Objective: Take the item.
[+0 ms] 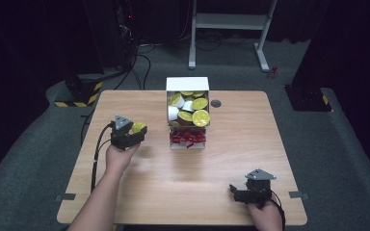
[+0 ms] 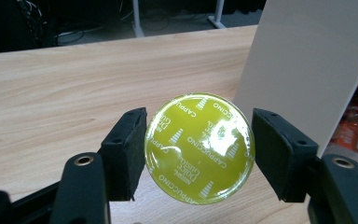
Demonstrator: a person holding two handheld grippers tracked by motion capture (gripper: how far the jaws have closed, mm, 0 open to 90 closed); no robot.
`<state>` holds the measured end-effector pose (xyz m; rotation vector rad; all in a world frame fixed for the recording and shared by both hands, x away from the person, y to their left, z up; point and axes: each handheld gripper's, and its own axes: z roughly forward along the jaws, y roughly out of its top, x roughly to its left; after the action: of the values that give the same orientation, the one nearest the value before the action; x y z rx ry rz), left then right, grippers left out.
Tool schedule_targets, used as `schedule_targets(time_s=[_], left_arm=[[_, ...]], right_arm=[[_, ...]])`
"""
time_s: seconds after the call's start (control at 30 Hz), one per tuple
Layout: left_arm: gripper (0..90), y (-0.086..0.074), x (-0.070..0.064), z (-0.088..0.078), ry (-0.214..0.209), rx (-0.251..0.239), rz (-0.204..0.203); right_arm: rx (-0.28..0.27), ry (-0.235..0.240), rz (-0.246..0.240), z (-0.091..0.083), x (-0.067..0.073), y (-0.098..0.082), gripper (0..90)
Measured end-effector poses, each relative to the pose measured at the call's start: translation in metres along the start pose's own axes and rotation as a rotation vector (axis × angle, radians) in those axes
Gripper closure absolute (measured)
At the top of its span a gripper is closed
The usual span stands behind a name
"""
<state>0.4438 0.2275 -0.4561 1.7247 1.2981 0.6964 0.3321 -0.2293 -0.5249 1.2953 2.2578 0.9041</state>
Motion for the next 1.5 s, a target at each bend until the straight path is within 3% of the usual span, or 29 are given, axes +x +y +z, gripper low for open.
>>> schedule_targets(time_s=[0.23,0.47,0.63,1.13,1.5], left_arm=[[38.2,-0.008,0.001,0.015,0.004,0.034,-0.016],[38.1,-0.012,0.002,0.022,0.017,0.059,-0.005],[38.1,-0.021,0.005,0.03,0.024,0.106,-0.004],[38.1,-0.029,0.002,0.047,0.033,0.163,-0.006],[37.4,-0.031,0.0,0.052,0.03,0.157,-0.004]], right_arm=[[0.0,0.0,0.0,0.0,0.0,0.0,7.6],[0.0,0.0,0.0,0.0,0.0,0.0,7.6],[0.0,0.0,0.0,0.0,0.0,0.0,7.6],[0.0,0.0,0.0,0.0,0.0,0.0,7.6],[0.0,0.0,0.001,0.0,0.0,0.0,7.6]])
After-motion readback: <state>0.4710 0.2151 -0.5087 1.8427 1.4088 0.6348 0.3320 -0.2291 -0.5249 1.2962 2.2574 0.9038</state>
